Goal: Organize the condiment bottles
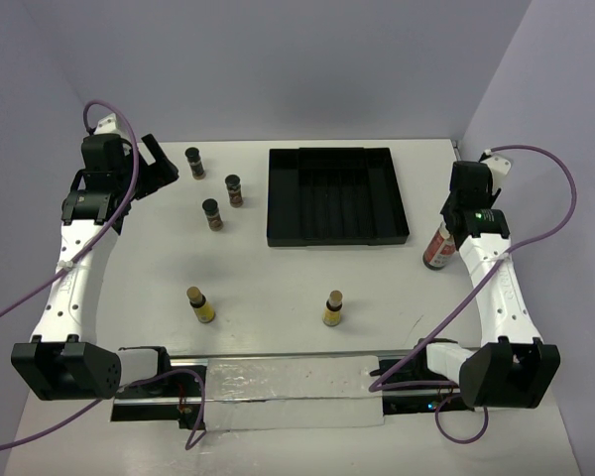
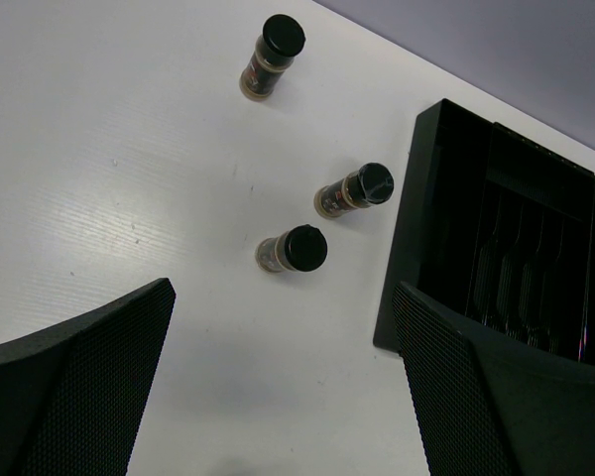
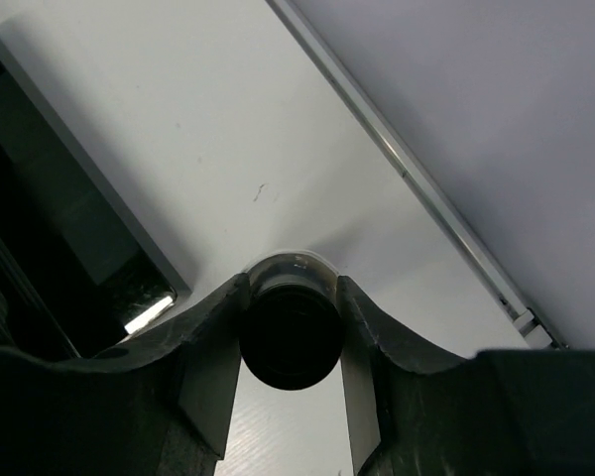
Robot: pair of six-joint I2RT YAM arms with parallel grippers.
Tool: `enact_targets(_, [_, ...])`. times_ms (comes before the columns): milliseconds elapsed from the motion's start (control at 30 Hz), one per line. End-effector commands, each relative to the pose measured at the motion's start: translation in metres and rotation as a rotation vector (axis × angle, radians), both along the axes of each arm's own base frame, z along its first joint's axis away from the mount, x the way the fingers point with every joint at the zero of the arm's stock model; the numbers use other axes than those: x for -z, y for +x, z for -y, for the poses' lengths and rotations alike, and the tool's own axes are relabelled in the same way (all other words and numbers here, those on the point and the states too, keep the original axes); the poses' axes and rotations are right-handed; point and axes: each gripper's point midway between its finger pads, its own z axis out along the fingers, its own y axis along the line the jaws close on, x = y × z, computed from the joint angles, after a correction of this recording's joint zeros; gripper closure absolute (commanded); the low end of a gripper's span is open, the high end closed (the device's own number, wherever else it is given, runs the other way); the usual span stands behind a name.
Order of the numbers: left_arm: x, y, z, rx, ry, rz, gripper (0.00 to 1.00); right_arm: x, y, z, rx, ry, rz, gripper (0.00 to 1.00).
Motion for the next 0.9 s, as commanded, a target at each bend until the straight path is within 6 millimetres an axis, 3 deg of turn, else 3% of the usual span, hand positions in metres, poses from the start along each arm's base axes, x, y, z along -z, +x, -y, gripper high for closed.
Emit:
enact_targets(0, [-0.016,0.002,-0.004,-0.008,0.019,0.038,0.01,-0.006,0.005,0.006,0.022,-0.013,0.041,0.63])
enact_targets(33, [-0.017,0.002,-0.004,-0.009,0.020,0.039,0.01,-0.006,0.005,0.006,0.023,-0.014,0.041,0.67])
enact_targets(100, [-0.016,0.001,-0.005,-0.010,0.020,0.040,0.01,-0.010,0.005,0.006,0.026,-0.018,0.052,0.85])
enact_targets(167, [-0.016,0.001,-0.004,-0.008,0.019,0.039,0.01,-0.016,0.004,0.008,0.033,-0.022,0.059,0.91])
enact_targets(633, [-0.016,0.000,-0.005,-0.014,0.014,0.036,0.01,-0.129,0.012,-0.003,-0.025,-0.006,0.298,0.91])
enact_targets(700, [-0.016,0.000,-0.005,-0.015,0.013,0.033,0.01,-0.155,0.019,-0.010,-0.064,0.007,0.351,0.91])
enact_targets(867, [-0.011,0.001,-0.005,-0.021,0.008,0.010,0.01,-0.185,0.048,-0.036,-0.162,0.032,0.407,0.91])
